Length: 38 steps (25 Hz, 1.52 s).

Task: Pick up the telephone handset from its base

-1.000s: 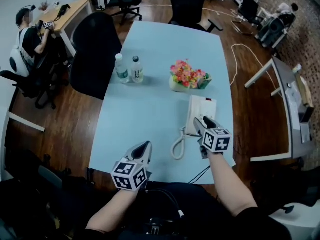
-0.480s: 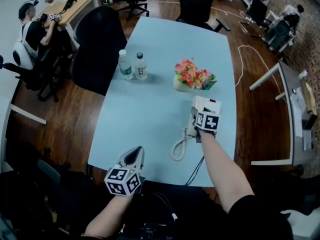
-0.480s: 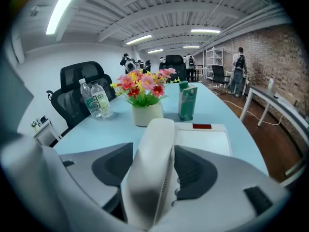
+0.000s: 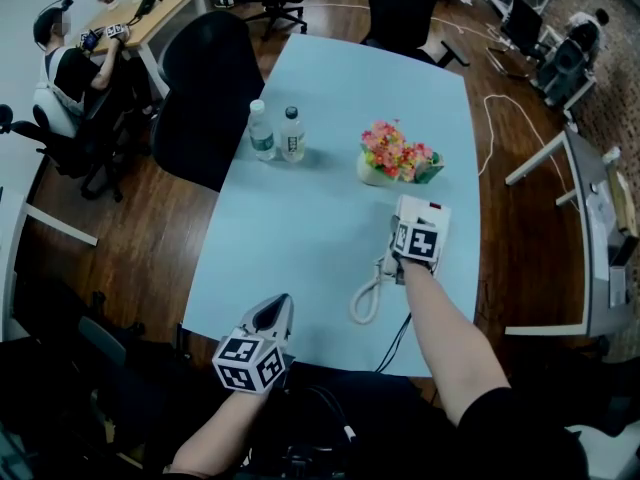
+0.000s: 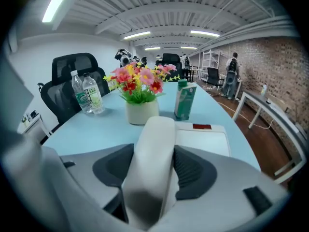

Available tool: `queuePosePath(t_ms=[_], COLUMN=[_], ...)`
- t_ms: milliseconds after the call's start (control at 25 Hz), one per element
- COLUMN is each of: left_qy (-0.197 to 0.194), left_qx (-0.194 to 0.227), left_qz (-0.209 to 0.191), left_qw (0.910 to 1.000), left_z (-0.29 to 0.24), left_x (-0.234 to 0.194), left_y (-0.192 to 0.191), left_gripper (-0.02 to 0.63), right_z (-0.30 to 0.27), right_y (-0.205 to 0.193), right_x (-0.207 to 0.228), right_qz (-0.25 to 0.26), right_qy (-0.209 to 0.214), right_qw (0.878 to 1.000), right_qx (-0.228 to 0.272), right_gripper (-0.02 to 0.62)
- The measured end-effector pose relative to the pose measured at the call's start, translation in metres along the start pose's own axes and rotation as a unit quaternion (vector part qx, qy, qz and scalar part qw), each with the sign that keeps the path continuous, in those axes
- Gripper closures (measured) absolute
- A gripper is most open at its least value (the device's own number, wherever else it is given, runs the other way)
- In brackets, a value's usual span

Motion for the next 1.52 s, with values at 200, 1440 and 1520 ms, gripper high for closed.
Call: queuePosePath(t_ms=[200,1440,1520], left_qy=[-0.009,-0.103,-0.108], left_qx=[0.000,-0.020,-0.020], left_qz=[0.001,-0.075,-0.078], left_qw=[1.0000,0.9917,0.9909], left_z=[-0.001,-0.028,-0.029], left_x=[0.000,0.063,0.066], left_y=[0.001,0.019,0.020], left_gripper=[0.612,0.612,0.612], right_z=[0.006,0.261,0.259], right_y=[0.002,-0.098,-0.104], right_x=[0.006,0.030,0.033], right_qz=[-0.048,-0.091,-0.098], right_qy=[0.030,0.287,0.280], right_qw=[0.998,0.949,0.951], right_qx=[-0.001,0.092,0.084], right_gripper=[0.331,0.344,0.344])
Point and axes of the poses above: the fingertips, and each gripper's own axes: z backward along the fingers, x to its right, y out of its top, the point moved 5 cm from there along z, backward along the fingers, and after that the axes turned 14 degrees about -z, right-handed, at the moved point
